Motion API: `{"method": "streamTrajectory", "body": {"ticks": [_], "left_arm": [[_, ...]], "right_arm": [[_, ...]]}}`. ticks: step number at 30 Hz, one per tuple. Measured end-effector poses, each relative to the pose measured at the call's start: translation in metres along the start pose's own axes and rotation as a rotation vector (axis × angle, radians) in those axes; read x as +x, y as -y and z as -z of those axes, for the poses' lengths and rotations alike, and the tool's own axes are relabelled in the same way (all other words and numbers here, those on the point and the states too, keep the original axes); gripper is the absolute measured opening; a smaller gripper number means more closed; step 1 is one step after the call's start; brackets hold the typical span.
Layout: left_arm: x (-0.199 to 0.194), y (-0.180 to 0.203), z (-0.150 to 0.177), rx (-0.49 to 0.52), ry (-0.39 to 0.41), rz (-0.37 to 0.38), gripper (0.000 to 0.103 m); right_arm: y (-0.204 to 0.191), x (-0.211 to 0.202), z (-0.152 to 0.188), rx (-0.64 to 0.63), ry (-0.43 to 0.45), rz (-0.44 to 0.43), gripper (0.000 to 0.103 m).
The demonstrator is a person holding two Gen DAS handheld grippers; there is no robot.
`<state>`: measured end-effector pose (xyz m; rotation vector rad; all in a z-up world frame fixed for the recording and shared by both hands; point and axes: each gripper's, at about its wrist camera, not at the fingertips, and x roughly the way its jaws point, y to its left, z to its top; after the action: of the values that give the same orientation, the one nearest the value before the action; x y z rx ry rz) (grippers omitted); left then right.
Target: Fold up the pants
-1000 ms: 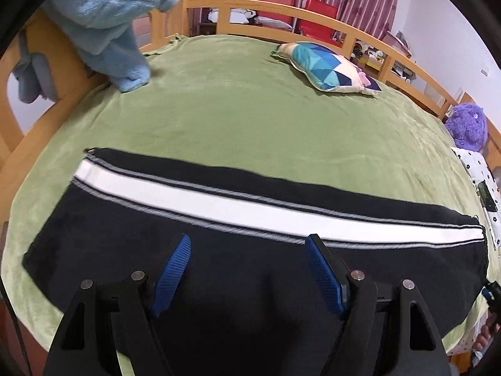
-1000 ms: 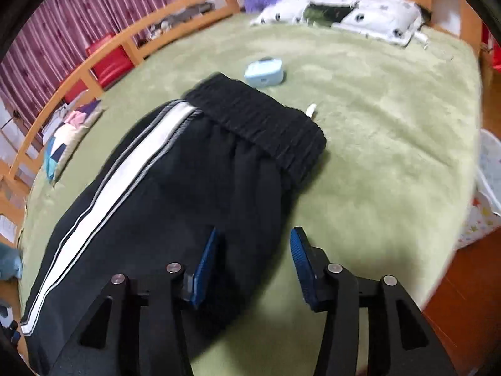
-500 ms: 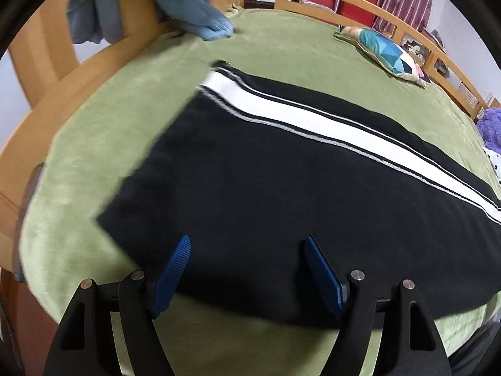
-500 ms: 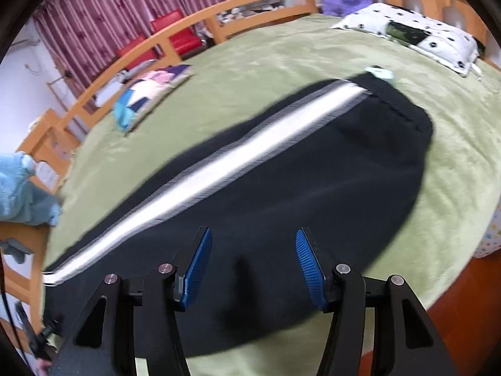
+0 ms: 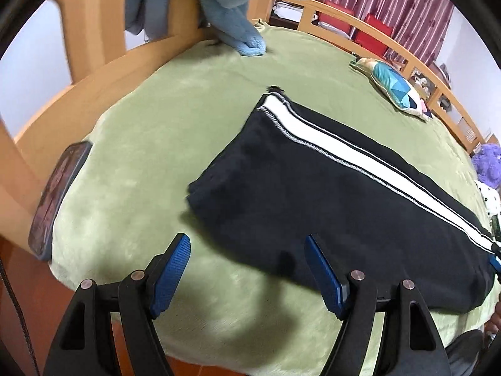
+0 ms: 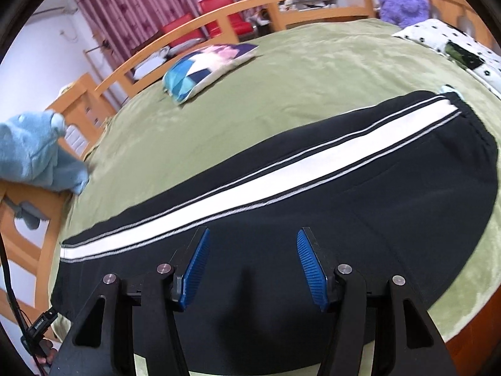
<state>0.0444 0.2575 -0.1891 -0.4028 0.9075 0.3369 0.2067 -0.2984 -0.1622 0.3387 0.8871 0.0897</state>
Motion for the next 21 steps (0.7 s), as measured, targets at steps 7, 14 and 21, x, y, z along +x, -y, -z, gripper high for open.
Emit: {"method": "streamTrajectory", "body": {"ticks": [7,14,21], "left_arm": [[0.031,-0.02,-0.004,-0.12,0.007,0.124,0.072],[0.062,-0.036,-0.021,-0.268,0.058,0.198,0.059],[0.042,-0.028,-0.036,-0.244,0.088,0.179,0.02]], "right_arm": [[-0.008,0.012,0.01,-0.043,-0.024,-0.019,0.057],[-0.006,0.02,0.009,0.013,-0.028,-0.003,0.057],[-0.02,0.022,0.013,-0.046,-0.028,0.025,0.057]]}}
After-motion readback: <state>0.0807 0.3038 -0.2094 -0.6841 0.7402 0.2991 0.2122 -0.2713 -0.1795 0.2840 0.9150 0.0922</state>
